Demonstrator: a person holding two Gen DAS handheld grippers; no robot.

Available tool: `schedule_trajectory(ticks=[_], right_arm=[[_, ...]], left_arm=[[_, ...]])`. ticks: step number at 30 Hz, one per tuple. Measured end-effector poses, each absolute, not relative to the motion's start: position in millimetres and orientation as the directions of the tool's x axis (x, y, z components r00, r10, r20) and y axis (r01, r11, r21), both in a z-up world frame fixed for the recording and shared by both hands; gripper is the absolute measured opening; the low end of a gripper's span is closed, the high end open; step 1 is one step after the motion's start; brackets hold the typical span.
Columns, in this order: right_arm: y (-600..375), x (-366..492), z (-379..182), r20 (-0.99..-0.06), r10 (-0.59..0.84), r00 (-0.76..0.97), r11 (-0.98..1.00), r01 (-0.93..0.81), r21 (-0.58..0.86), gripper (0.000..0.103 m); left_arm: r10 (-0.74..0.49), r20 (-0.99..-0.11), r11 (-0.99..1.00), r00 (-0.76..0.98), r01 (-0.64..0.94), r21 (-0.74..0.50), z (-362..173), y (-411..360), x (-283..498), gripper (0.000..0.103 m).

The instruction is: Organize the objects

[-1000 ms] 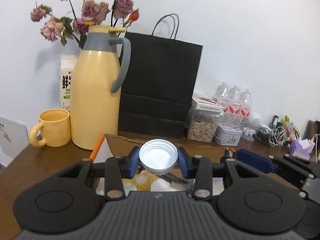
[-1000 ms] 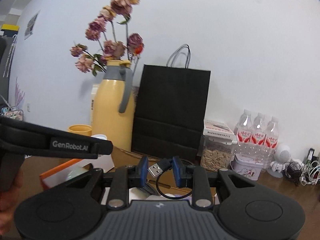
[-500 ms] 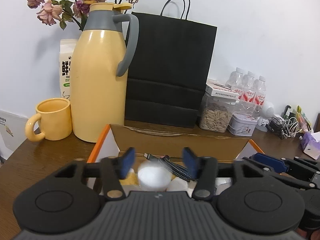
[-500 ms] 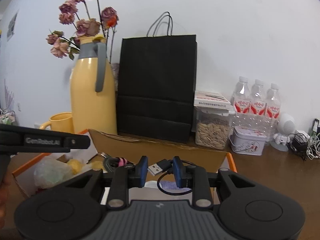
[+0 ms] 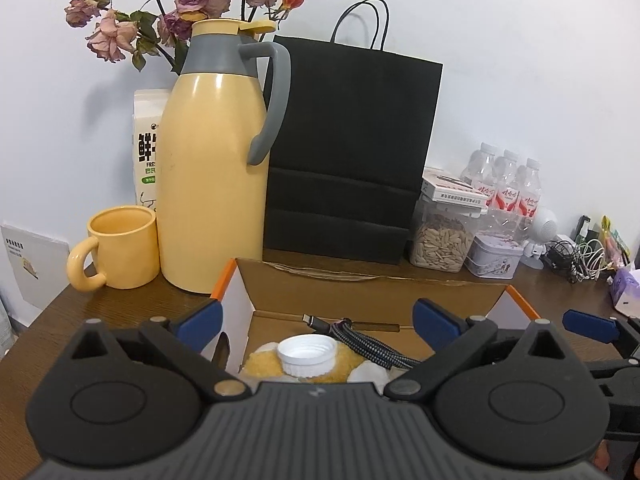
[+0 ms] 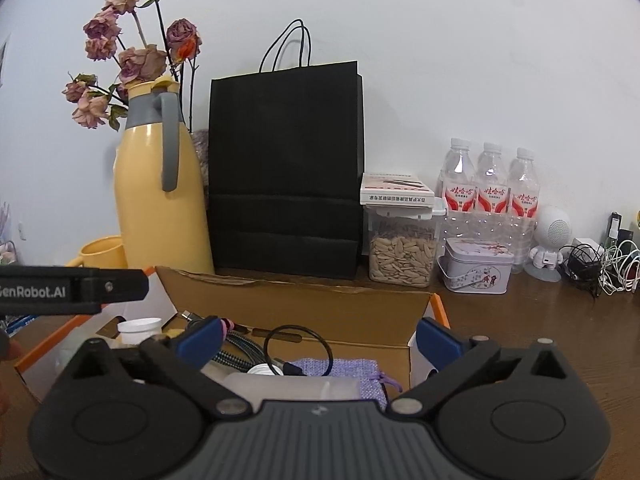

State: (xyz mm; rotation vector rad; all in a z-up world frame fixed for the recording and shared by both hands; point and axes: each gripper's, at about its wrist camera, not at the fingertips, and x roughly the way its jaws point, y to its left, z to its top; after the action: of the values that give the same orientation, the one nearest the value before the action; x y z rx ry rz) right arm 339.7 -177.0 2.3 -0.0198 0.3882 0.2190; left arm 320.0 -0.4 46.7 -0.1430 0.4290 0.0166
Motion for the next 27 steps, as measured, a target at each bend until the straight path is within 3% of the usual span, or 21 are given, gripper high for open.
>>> schedule_trajectory(ticks=[16, 27], right_arm=[[-180, 277, 28, -0.34, 0.231, 0.912, 0.971, -0.237, 0.024, 0.103], [-181, 184, 16, -0.399, 0.267, 0.877, 0.961, -0.272, 0.044, 0.103]], left_arm=[[-0.066, -0.359, 0.987, 0.931, 0.008, -0.159, 63, 17, 234, 0.103], [-0.048, -0.434, 0.993, 0.899, -0.004, -0.117, 40, 21, 140, 0.103]])
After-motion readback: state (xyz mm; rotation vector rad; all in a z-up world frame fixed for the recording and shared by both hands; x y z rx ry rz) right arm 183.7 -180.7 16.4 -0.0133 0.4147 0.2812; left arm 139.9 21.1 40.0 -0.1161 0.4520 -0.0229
